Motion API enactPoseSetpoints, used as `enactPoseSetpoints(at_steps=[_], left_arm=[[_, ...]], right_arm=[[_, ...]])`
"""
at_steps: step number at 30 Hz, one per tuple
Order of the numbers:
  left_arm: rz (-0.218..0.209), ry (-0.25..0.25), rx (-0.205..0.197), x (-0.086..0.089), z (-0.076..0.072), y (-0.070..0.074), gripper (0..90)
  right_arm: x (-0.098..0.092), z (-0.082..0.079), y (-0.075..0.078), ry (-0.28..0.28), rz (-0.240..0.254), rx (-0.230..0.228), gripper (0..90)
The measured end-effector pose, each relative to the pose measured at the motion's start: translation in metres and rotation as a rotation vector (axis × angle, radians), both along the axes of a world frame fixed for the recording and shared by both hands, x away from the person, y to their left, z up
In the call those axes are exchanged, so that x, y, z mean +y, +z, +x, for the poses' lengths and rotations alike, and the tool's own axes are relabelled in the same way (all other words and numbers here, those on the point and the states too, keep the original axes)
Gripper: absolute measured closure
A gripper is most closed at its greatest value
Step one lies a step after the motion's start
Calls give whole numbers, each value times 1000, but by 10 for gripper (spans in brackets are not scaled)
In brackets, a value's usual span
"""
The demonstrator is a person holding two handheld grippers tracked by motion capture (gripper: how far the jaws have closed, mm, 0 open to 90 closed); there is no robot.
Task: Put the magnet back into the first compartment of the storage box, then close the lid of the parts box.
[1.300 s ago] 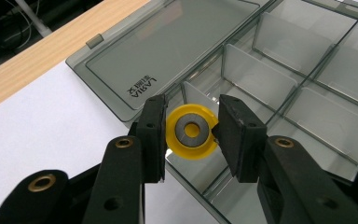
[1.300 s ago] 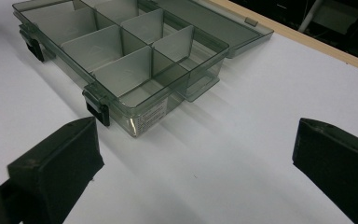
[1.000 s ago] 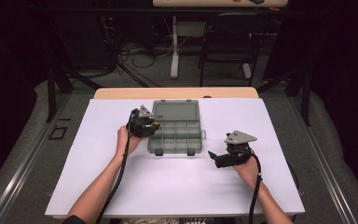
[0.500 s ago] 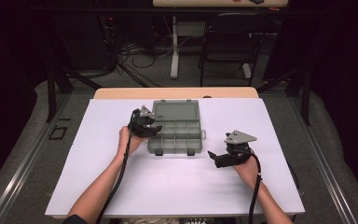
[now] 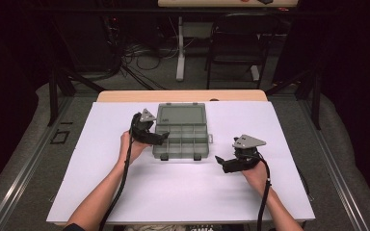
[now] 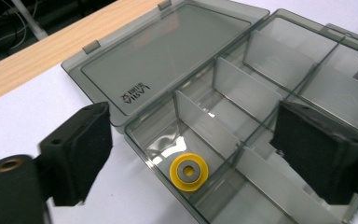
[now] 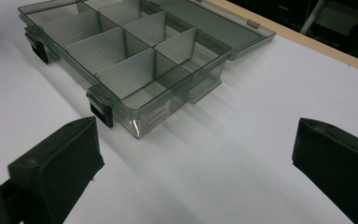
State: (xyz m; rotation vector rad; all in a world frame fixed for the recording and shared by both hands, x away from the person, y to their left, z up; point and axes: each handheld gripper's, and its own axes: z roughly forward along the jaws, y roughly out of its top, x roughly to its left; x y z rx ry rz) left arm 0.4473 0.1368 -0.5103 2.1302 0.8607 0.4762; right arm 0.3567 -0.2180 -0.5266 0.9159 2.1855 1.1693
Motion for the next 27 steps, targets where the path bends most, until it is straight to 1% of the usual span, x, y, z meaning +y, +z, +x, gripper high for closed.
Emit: enactPoseSetpoints(at_steps=[11, 13, 14, 15, 19, 21, 22, 23, 24, 27], left_arm=[[27, -7, -1, -7, -6, 1, 6], [24, -8, -6, -8, -7, 0, 3], [34, -19, -4, -9, -7, 0, 3], [33, -21, -3, -10, -7, 0, 3], [42, -32, 13, -13, -6, -4, 3], [42, -30, 15, -14, -6, -5, 3], [48, -30, 16, -14, -6, -5, 3], [45, -27, 13, -14, -5, -6, 2], [40, -28, 15, -15, -5, -6, 2], [45, -28, 24, -17, -3, -9, 2]], right_arm=[[1, 1, -1, 5, 1, 10, 2], [1, 1, -2, 9, -4, 14, 2], [3, 1, -3, 12, -8, 15, 3], [3, 1, -3, 12, -8, 15, 3], [4, 1, -2, 17, -11, 14, 3], [3, 1, -2, 18, -12, 11, 3], [3, 2, -2, 16, -8, 12, 3], [3, 2, -2, 16, -7, 12, 3], [3, 2, -2, 16, -8, 13, 3], [3, 2, -3, 20, -9, 17, 4]])
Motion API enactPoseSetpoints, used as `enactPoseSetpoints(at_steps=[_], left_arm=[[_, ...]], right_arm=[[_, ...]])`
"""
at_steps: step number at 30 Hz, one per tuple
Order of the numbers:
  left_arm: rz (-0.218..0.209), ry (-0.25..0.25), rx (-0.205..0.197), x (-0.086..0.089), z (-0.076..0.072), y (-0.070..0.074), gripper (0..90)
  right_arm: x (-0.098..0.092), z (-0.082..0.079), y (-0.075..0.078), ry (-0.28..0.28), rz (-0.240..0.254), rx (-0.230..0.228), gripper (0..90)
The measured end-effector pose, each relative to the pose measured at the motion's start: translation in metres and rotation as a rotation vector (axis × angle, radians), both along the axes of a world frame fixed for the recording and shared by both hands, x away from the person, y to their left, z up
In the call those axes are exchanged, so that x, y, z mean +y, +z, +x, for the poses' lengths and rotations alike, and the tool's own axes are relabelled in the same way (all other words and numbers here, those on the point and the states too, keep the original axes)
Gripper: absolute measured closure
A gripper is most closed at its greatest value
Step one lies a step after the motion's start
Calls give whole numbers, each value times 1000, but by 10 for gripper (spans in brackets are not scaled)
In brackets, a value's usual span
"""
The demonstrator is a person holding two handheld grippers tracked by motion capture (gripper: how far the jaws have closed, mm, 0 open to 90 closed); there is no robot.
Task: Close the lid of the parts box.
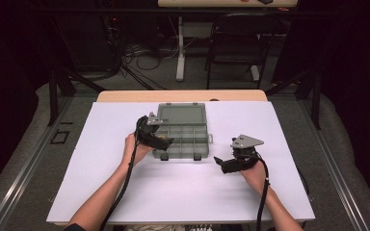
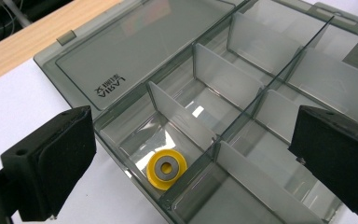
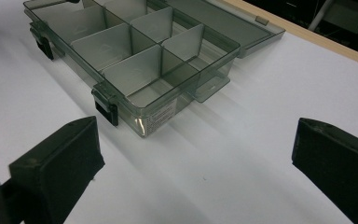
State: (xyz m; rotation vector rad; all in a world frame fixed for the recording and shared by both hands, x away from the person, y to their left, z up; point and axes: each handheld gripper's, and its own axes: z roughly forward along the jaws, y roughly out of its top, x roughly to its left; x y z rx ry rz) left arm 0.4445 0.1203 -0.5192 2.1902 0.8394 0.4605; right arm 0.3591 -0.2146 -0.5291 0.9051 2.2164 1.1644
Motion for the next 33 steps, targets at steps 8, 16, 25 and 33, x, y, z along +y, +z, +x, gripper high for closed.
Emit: enactPoseSetpoints(at_steps=[8, 16, 25, 33], left_arm=[[8, -9, 18, -5, 2, -6, 2], [19, -4, 22, -7, 2, -10, 13], [-9, -27, 41, -5, 3, -13, 202], [-16, -42, 39, -6, 2, -13, 303]], right_arm=[[1, 0, -1, 1, -1, 5, 5], [3, -1, 0, 6, -8, 0, 5], [2, 0, -2, 1, -5, 10, 6], [3, 0, -2, 3, -11, 7, 8]])
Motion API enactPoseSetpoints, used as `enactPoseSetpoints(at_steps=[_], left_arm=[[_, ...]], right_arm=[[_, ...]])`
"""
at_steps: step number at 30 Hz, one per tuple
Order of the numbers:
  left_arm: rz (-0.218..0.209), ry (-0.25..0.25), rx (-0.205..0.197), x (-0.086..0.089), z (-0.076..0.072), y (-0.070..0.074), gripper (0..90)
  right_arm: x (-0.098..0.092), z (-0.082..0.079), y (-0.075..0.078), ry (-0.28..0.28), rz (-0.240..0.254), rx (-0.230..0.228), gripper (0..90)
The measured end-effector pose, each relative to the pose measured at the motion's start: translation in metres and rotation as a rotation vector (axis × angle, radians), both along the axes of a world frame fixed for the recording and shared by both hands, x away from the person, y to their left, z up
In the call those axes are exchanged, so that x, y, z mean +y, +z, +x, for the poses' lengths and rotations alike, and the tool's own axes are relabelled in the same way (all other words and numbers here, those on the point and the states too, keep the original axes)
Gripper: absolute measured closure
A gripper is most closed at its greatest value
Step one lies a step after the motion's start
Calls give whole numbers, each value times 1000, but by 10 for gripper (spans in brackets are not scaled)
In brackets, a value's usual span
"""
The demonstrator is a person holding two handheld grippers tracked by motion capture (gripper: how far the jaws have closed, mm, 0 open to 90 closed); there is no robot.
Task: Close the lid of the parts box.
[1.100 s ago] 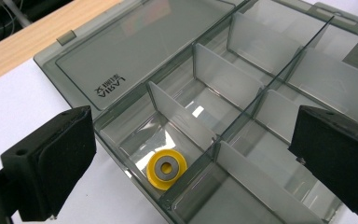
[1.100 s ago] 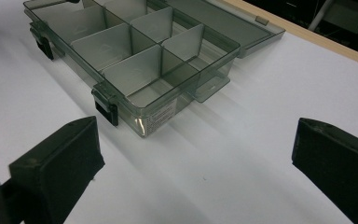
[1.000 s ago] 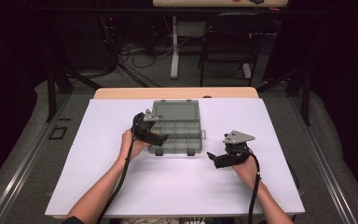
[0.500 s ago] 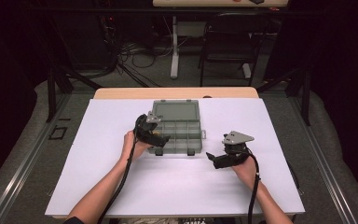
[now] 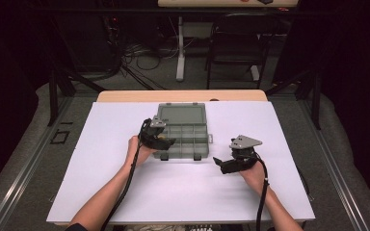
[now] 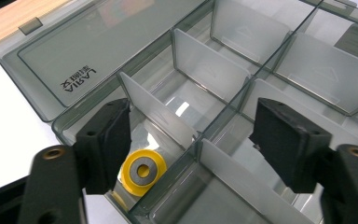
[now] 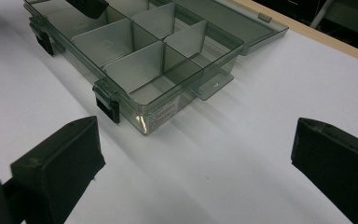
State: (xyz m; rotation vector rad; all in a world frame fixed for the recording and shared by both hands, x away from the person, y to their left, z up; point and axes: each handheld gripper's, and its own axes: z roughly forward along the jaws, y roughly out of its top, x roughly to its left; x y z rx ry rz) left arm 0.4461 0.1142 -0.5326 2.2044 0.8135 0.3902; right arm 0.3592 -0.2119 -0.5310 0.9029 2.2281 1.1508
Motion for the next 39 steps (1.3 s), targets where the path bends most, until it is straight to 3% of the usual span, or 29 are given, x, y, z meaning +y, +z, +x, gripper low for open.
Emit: enactPoseSetpoints(at_steps=[8, 16, 27, 39], left_arm=[[2, 4, -6, 1, 0, -1, 415], [-6, -10, 21, -1, 0, -7, 502], [-18, 45, 12, -4, -5, -9, 545], [-5, 54, 18, -5, -6, -8, 565]], right_arm=[[3, 0, 0, 7, -7, -3, 9], [2, 1, 0, 6, -1, -4, 10], [1, -1, 3, 0, 5, -13, 12], [1, 5, 1, -5, 5, -6, 16]])
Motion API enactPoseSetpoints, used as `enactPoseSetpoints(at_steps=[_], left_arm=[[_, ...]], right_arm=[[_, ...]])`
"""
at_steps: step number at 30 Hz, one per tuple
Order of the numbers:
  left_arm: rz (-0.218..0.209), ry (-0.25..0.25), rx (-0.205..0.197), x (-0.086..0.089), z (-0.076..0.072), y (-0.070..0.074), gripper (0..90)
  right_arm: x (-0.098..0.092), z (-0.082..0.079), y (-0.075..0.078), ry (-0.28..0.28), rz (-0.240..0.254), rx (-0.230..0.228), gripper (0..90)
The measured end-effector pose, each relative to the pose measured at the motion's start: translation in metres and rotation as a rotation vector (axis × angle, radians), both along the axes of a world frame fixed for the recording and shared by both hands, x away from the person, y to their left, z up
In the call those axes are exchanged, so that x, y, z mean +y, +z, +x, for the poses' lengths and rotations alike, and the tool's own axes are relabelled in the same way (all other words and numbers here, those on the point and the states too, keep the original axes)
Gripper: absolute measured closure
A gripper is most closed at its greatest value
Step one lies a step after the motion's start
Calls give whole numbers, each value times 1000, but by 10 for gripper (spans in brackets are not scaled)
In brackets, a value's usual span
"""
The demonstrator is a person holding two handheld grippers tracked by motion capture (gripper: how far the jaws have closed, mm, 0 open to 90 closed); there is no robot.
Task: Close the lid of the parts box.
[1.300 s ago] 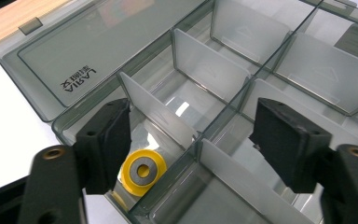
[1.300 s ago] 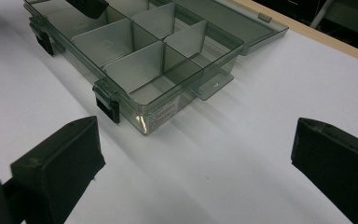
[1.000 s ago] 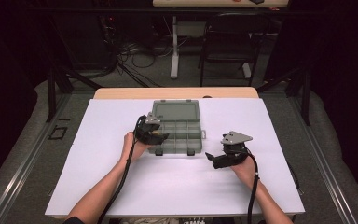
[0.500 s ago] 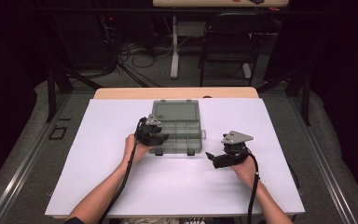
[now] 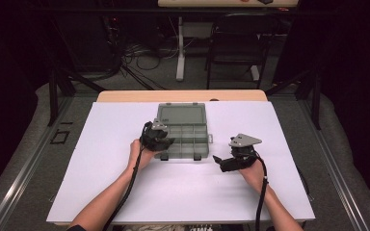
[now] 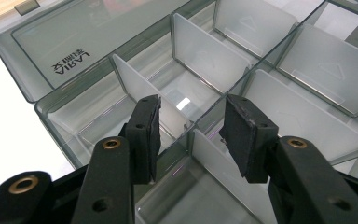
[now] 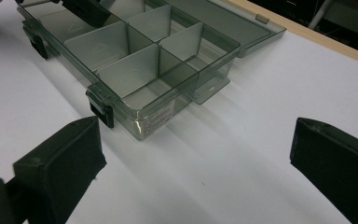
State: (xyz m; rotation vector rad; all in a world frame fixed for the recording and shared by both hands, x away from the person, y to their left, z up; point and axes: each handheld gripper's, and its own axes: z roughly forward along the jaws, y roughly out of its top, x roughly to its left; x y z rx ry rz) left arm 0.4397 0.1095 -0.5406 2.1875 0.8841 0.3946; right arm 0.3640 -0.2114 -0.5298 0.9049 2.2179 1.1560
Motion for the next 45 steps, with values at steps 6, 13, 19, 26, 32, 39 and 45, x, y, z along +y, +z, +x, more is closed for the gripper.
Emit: enactPoseSetpoints(at_steps=[6, 13, 19, 26, 32, 39, 45], left_arm=[[9, 4, -7, -1, -1, 0, 570], [7, 8, -7, -1, -1, 0, 571], [5, 7, -10, -1, -1, 0, 572], [1, 6, -6, -1, -1, 0, 572], [-2, 8, -8, -1, -1, 0, 573], [-2, 4, -6, 0, -1, 0, 573], [-6, 2, -8, 0, -1, -1, 574]], right_arm=[[2, 2, 8, 6, 11, -11, 21], [2, 19, 10, 17, 18, 11, 16], [3, 36, 10, -7, -5, 29, 14], [3, 66, 18, -25, 22, 55, 26], [7, 82, 16, -27, 1, 68, 41], [13, 98, 21, -27, -24, 92, 139], [22, 116, 22, -46, -59, 123, 292]])
